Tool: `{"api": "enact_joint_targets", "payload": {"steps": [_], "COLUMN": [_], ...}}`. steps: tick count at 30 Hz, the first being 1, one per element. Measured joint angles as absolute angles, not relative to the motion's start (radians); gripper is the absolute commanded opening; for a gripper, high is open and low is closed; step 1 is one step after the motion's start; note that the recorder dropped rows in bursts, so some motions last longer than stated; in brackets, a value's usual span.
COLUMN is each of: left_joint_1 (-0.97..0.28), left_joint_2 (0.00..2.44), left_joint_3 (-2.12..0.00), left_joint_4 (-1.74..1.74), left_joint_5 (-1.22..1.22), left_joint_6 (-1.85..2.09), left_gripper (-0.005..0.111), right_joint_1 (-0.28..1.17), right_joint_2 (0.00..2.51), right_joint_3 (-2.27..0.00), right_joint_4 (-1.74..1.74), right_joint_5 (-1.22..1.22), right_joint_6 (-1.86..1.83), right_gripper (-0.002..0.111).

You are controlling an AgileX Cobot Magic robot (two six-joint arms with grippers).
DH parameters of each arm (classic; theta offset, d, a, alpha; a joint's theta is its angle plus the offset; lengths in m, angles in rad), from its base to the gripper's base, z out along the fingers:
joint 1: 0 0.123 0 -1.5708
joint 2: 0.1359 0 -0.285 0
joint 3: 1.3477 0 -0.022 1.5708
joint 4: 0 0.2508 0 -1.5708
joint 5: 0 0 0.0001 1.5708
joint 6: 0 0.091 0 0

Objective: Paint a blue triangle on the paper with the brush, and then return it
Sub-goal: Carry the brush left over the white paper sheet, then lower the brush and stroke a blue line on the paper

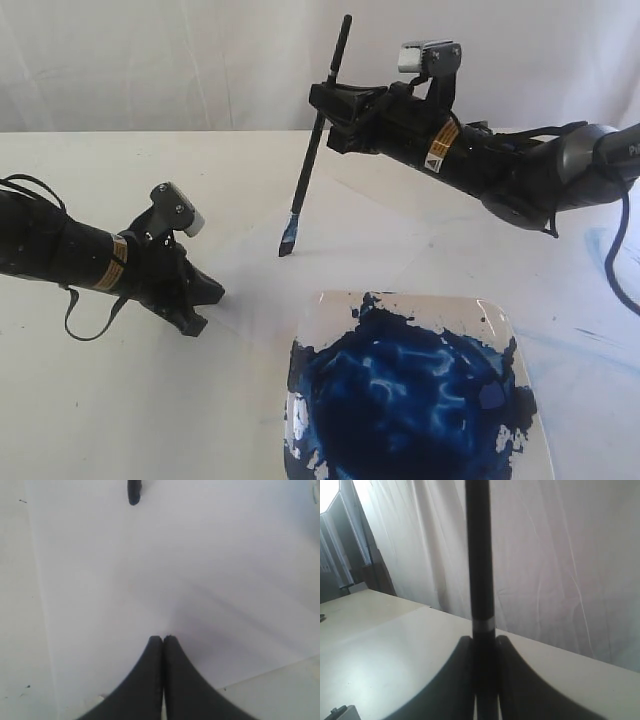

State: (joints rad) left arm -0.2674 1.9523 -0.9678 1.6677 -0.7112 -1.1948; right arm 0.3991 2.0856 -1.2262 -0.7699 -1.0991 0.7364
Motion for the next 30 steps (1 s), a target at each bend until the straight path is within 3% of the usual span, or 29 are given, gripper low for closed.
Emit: {"api": "enact_joint_targets", "payload": {"steps": [30], "left_joint_1": [-0.267], "left_joint_2": [1.952], "left_joint_3": [-0.968], "left_joint_4": [1.668], "left_joint_5": [-0.711], "left_joint_6": [-1.195], "left_gripper": [0.000], "right_joint_1": [0.250], "right_joint_2": [2.063], "right_joint_3": [-1.226], "right_joint_4": [-0.761], "right_joint_5": [-1.066], "right_joint_6": [0.709], "right_gripper": [0.000]}}
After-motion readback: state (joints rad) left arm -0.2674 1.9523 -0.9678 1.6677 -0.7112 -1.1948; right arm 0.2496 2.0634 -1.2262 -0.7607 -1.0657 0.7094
